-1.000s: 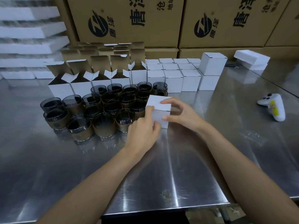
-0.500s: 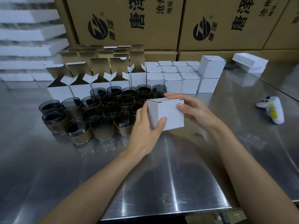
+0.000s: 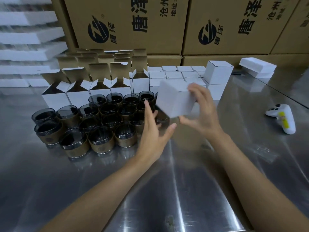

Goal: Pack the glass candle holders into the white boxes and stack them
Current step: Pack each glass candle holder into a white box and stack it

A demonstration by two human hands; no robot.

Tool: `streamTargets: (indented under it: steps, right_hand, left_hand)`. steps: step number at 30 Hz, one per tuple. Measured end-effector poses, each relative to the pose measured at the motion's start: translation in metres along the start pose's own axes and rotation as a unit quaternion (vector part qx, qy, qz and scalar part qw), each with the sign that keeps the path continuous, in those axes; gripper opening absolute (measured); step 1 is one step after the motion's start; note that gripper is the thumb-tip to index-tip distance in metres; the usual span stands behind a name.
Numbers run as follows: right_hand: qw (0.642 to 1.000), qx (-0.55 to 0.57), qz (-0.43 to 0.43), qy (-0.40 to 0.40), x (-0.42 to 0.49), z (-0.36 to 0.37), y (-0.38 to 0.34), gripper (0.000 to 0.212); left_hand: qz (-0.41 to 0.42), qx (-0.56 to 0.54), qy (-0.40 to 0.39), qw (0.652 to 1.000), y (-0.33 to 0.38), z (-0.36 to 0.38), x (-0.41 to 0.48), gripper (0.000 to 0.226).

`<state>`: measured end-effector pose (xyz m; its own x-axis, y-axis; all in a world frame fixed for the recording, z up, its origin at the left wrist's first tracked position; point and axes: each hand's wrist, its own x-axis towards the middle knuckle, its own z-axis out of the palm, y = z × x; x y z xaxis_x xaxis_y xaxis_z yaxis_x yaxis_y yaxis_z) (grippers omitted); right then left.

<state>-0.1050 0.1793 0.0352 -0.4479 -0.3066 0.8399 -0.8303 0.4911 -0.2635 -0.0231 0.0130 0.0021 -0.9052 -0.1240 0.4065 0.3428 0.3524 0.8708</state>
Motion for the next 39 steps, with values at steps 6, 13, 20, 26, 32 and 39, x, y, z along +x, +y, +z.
streamTargets:
  steps: [6,13,20,26,32,39]
  right_hand:
    - [0.978,-0.055,0.111,0.166,0.004,0.033,0.056,0.074]
    - [0.969,-0.116,0.161,0.147,0.038,0.058,0.107,0.067]
    - [0.963,-0.175,0.148,0.141,0.046,0.067,0.129,0.076]
    - [0.948,-0.258,0.092,0.160,0.048,0.070,0.114,0.080]
    - [0.958,-0.250,0.067,0.121,0.042,0.077,0.112,0.047]
    - [0.956,-0.239,0.162,0.056,0.043,0.076,0.116,0.052]
  left_hand:
    - [0.107,0.128,-0.088,0.982,-0.009,0.018,0.011,0.073]
    - [0.114,0.129,-0.104,0.980,-0.020,0.017,0.013,0.051]
    - [0.135,0.154,-0.108,0.973,-0.022,0.016,0.017,0.042]
    - [0.143,0.163,-0.108,0.970,-0.023,0.016,0.016,0.037]
    - [0.137,0.168,-0.103,0.971,-0.026,0.016,0.017,0.032]
    - [0.126,0.162,-0.106,0.973,-0.026,0.015,0.018,0.031]
